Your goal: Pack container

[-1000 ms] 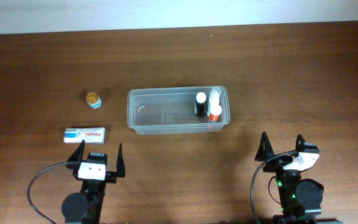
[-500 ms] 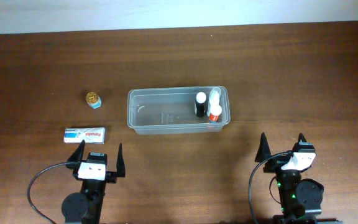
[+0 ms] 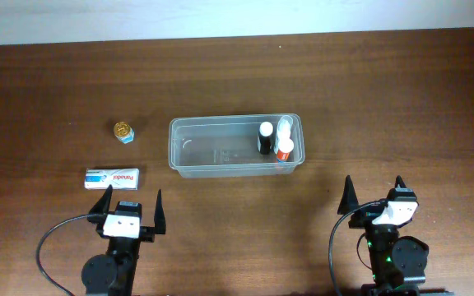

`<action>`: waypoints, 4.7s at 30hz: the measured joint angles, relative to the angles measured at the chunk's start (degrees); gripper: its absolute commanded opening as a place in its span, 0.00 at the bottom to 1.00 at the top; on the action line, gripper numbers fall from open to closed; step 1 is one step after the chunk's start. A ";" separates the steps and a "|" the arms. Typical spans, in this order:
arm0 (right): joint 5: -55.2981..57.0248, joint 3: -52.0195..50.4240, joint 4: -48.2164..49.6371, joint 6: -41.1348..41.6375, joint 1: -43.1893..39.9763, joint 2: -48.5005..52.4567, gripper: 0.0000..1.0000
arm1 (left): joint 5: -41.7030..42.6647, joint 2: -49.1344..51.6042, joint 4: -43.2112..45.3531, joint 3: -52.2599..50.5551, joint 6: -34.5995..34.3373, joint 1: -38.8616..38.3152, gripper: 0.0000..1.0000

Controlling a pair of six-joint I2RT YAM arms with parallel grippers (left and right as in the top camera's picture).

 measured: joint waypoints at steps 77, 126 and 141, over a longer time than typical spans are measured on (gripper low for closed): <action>0.00 0.00 -0.02 -0.22 0.00 -0.11 0.98 | 2.12 95.49 -78.38 98.20 -32.04 16.22 1.00; 0.00 0.00 -0.02 -0.22 0.00 -0.11 0.98 | 2.73 108.32 -42.77 66.60 -51.76 19.39 0.84; 0.00 0.00 -0.02 -0.20 0.00 -0.11 0.98 | -1.92 108.78 -41.79 66.69 -39.78 19.23 0.34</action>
